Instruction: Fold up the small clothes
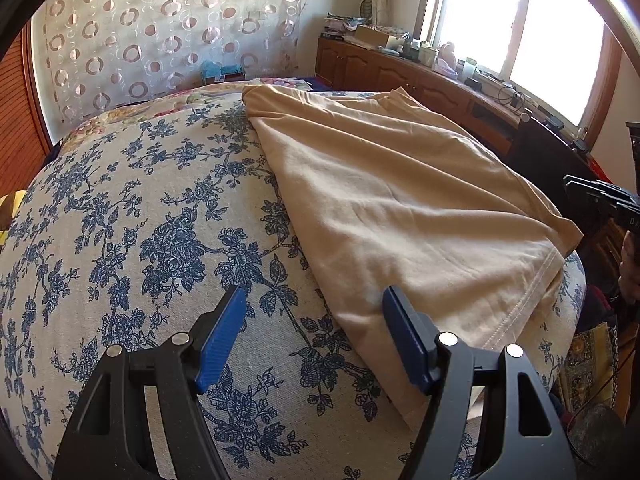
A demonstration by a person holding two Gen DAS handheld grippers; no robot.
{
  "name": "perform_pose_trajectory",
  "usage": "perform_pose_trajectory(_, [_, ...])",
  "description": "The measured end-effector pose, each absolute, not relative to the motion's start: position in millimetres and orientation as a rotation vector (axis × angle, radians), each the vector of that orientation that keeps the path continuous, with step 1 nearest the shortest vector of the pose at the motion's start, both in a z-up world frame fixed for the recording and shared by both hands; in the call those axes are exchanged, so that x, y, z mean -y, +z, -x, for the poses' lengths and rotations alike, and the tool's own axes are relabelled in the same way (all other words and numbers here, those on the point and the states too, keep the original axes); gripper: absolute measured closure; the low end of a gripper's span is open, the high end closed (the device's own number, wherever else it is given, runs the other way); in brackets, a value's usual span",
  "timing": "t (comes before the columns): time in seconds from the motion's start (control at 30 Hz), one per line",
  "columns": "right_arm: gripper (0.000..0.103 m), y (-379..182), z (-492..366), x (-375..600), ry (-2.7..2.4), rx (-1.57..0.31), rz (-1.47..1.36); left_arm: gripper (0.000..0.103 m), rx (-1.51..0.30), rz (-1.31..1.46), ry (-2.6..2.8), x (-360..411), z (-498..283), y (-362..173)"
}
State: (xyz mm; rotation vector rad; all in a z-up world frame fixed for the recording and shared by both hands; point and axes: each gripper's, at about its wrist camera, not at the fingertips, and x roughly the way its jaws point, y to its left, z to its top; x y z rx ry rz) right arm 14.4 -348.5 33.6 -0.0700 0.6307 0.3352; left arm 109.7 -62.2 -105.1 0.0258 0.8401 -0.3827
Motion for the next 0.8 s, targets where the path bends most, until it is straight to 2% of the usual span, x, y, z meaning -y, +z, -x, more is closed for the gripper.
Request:
perform_pose_trajectory(0.03, [0.054,30,-16,347,0.332,-0.633,0.066,0.031,-0.839,-0.027,-0.384,63,-109,-105])
perform_pose_trajectory(0.1, [0.048,21,-21,343,0.325,-0.653,0.064,0.031,-0.839,-0.027,-0.385,63,-109,-105])
perform_pose_trajectory(0.3, [0.048,-9,-38,333,0.269,-0.744,0.100,0.032,-0.847,-0.023,-0.427,63,-101,-106])
perform_pose_trajectory(0.43, [0.048,-14,-39,334,0.273,-0.761,0.066,0.050,-0.861,0.016,-0.490,60,-91,-105])
perform_pose_trajectory(0.63, [0.048,-14,-35,339,0.305,-0.766,0.030,0.064,-0.879,0.040,-0.535,63,-79,-107])
perform_pose_trajectory(0.67, [0.049,-14,-34,339,0.311,-0.766,0.028,0.066,-0.884,0.049,-0.548,63,-77,-108])
perform_pose_trajectory(0.73, [0.063,-13,-32,339,0.339,-0.770,0.021,0.069,-0.887,0.053,-0.566,65,-73,-107])
perform_pose_trajectory(0.8, [0.073,-14,-29,338,0.370,-0.778,0.015,0.069,-0.887,0.042,-0.578,68,-69,-107])
